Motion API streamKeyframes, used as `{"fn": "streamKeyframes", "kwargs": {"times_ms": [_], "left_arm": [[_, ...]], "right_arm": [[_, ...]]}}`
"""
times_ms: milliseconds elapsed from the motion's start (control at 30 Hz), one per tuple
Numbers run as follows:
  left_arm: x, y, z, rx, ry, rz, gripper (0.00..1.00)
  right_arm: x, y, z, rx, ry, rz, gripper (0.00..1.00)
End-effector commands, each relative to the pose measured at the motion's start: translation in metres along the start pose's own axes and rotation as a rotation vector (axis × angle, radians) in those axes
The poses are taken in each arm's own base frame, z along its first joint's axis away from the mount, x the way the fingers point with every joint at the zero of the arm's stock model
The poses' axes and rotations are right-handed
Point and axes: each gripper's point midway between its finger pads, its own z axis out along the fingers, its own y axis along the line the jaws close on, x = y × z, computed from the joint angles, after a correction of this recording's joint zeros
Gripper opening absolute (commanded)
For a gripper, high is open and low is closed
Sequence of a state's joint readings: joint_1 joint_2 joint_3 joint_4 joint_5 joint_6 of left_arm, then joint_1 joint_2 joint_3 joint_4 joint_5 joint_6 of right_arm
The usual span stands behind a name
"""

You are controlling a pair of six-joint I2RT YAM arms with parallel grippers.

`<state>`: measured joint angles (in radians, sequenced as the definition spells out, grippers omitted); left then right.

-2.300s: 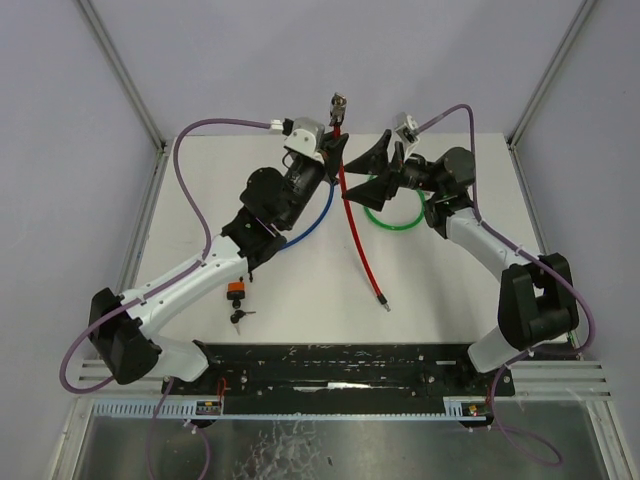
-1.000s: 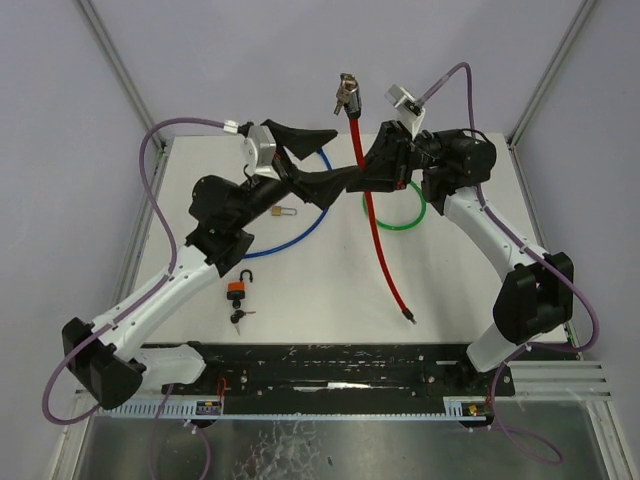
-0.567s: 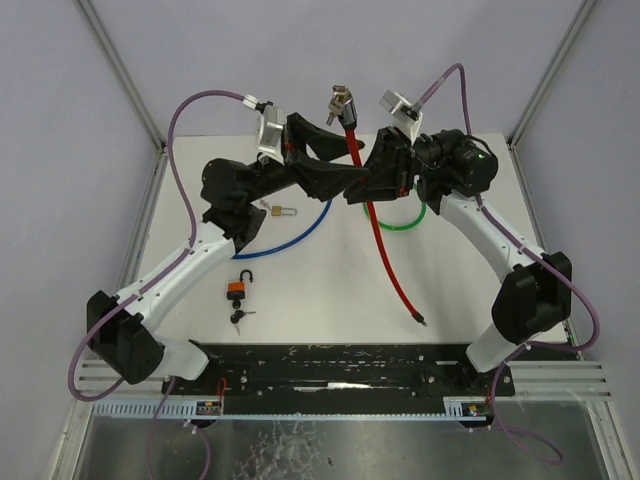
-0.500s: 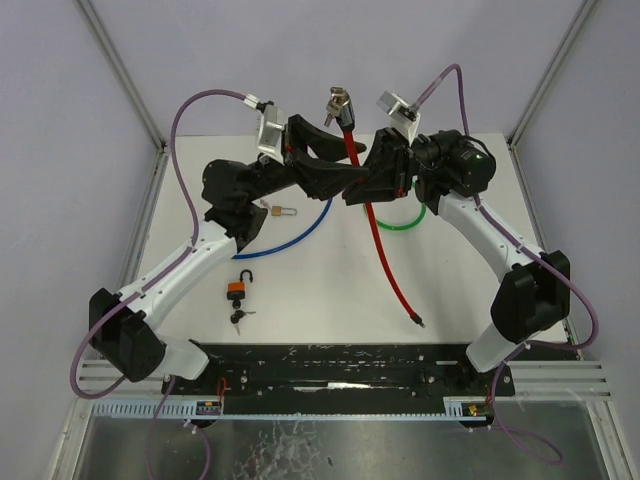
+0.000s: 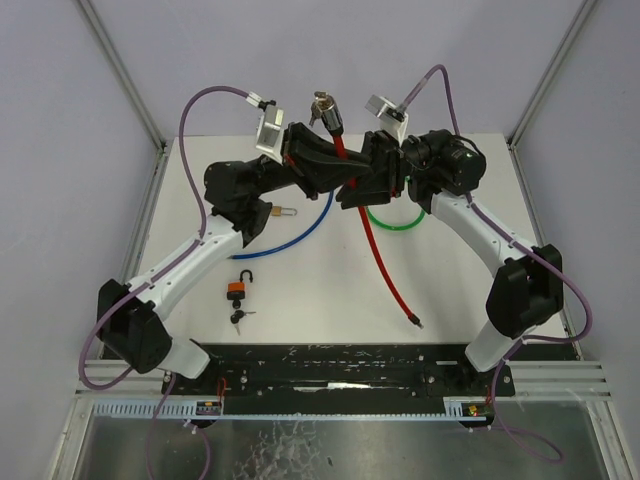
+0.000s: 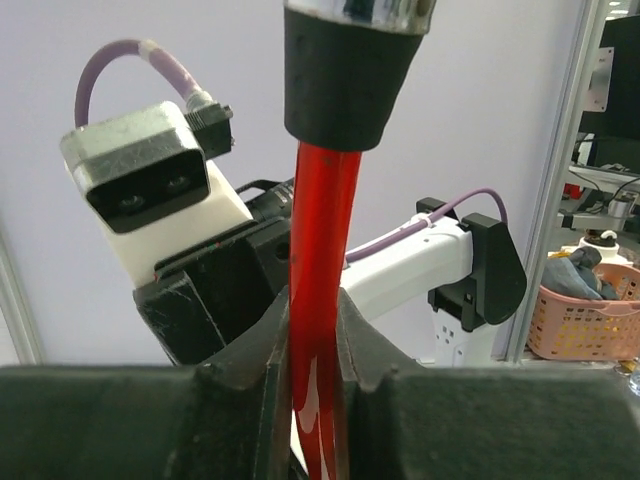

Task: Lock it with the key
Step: Lock the lock.

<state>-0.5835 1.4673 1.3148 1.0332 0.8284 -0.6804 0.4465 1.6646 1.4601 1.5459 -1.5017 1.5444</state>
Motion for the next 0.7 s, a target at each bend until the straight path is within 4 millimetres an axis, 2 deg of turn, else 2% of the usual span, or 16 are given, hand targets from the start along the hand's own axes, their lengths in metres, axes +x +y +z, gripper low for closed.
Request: {"fn": "streamKeyframes", "kwargs": {"times_ms": [0, 67, 133, 233, 333, 500, 600, 667], "left_arm": [[-0.024, -0.002, -0.005, -0.078, -0.022, 0.150, 0.00], [-0.028, 0.011, -0.011, -0.175, 0.008, 0.200, 0.01], [-0.036, 0.027, -0.019, -0.297, 0.040, 0.260, 0.01], [-0.053, 0.061, -0.037, -0.535, 0.105, 0.359, 0.01], [-0.062, 0.091, -0.056, -0.729, 0.171, 0.411, 0.01], [-0.064, 0.126, -0.077, -0.953, 0.245, 0.447, 0.01], [-0.057, 0.140, -0.085, -1.076, 0.334, 0.514, 0.01], [-0.051, 0.146, -0.088, -1.134, 0.416, 0.577, 0.01]], "right_arm": [[-0.011, 0.009, -0.003, 0.004, 0.027, -0.086, 0.43], [-0.012, 0.004, -0.013, 0.032, 0.033, -0.099, 0.55], [-0.016, -0.002, -0.028, 0.079, 0.036, -0.119, 0.60], [-0.019, -0.029, -0.065, 0.180, 0.020, -0.096, 0.64], [-0.019, -0.047, -0.097, 0.262, 0.021, -0.079, 0.65], [-0.017, -0.069, -0.134, 0.346, 0.050, -0.042, 0.65], [-0.021, -0.078, -0.149, 0.379, 0.038, -0.024, 0.65], [-0.031, -0.080, -0.149, 0.374, -0.010, 0.005, 0.65]]}}
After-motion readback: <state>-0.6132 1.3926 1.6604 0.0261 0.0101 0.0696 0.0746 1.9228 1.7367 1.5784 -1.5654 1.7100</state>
